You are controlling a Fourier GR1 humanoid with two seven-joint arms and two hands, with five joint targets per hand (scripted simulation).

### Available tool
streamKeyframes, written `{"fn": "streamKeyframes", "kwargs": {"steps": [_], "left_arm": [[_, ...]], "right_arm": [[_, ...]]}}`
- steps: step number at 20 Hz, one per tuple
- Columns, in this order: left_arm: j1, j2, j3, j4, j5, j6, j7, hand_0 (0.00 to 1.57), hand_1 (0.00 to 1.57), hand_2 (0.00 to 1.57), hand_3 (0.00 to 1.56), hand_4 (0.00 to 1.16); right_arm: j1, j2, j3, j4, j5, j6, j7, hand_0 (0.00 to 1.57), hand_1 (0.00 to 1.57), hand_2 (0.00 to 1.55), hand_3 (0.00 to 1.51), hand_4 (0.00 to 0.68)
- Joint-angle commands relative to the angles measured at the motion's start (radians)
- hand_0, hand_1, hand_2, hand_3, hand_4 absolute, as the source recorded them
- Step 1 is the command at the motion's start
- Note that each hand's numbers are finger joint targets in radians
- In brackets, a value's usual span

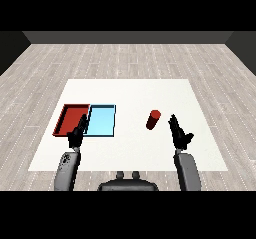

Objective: Pick the red can and put it in the red box

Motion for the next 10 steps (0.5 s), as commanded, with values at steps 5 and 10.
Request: {"fn": "streamKeyframes", "kwargs": {"steps": [5, 10], "left_arm": [[-0.020, -0.022, 0.002, 0.001, 0.014, 0.000, 0.054, 0.00, 0.00, 0.00, 0.00, 0.00], [-0.028, -0.065, 0.049, -0.092, 0.093, -0.026, -0.298, 0.00, 0.00, 0.00, 0.00, 0.00]], "right_arm": [[-0.189, -0.218, -0.210, 0.282, -0.125, 0.189, -0.029, 0.00, 0.00, 0.00, 0.00, 0.000], [-0.196, -0.198, -0.222, 0.242, -0.154, 0.255, -0.300, 0.00, 0.00, 0.00, 0.00, 0.000]]}}
